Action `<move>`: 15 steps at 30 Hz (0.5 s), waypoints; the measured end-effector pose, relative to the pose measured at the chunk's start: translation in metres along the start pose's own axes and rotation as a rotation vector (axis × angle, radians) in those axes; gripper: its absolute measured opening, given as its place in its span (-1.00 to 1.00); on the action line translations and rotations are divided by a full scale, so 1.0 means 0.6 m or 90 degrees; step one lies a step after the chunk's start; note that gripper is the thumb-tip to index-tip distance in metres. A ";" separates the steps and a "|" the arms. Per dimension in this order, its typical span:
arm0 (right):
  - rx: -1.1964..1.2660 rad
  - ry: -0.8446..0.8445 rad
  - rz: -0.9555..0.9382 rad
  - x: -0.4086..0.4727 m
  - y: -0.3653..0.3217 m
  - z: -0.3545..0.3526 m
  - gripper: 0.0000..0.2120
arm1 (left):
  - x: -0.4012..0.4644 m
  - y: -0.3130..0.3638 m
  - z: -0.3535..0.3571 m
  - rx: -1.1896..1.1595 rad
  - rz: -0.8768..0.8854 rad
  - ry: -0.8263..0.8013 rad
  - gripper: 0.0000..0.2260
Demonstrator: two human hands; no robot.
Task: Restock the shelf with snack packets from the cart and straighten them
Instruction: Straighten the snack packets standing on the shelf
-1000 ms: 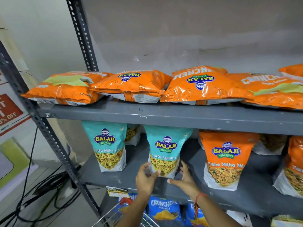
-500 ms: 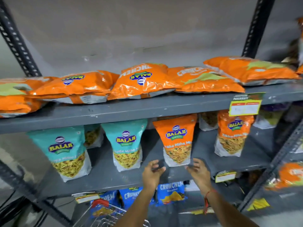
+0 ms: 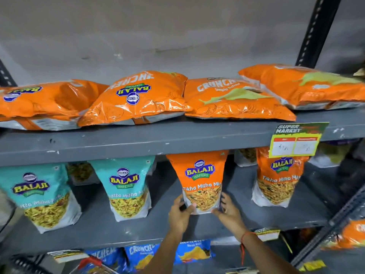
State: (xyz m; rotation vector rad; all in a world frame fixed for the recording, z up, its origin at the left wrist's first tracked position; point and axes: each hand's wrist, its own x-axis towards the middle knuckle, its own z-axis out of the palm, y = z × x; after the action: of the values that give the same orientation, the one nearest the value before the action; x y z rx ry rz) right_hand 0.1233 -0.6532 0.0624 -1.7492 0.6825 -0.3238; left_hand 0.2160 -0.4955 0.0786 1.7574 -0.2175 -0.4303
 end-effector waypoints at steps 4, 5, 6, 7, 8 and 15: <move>0.032 -0.018 0.001 -0.002 -0.010 -0.011 -0.41 | 0.000 0.009 0.007 0.017 0.014 -0.009 -0.59; 0.036 -0.026 0.001 -0.004 -0.013 -0.012 -0.39 | -0.008 0.014 0.006 0.015 0.022 -0.005 -0.59; 0.038 -0.020 -0.002 -0.007 -0.018 -0.013 -0.37 | -0.021 0.020 0.005 0.016 0.037 0.011 -0.60; 0.034 0.013 -0.009 -0.013 -0.022 -0.019 -0.36 | -0.035 0.026 0.009 0.036 0.066 0.046 -0.61; 0.017 0.072 -0.027 -0.019 -0.024 -0.025 -0.38 | -0.051 0.029 0.013 0.078 0.096 0.089 -0.65; -0.010 0.533 -0.131 -0.074 -0.026 -0.141 -0.68 | -0.103 0.052 0.155 0.256 0.248 -0.054 -0.73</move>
State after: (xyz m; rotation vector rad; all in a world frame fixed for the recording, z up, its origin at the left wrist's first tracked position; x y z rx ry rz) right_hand 0.0463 -0.6910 0.1075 -1.6715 1.0864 -1.2338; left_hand 0.1248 -0.5630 0.1024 2.0276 -0.7353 -0.1829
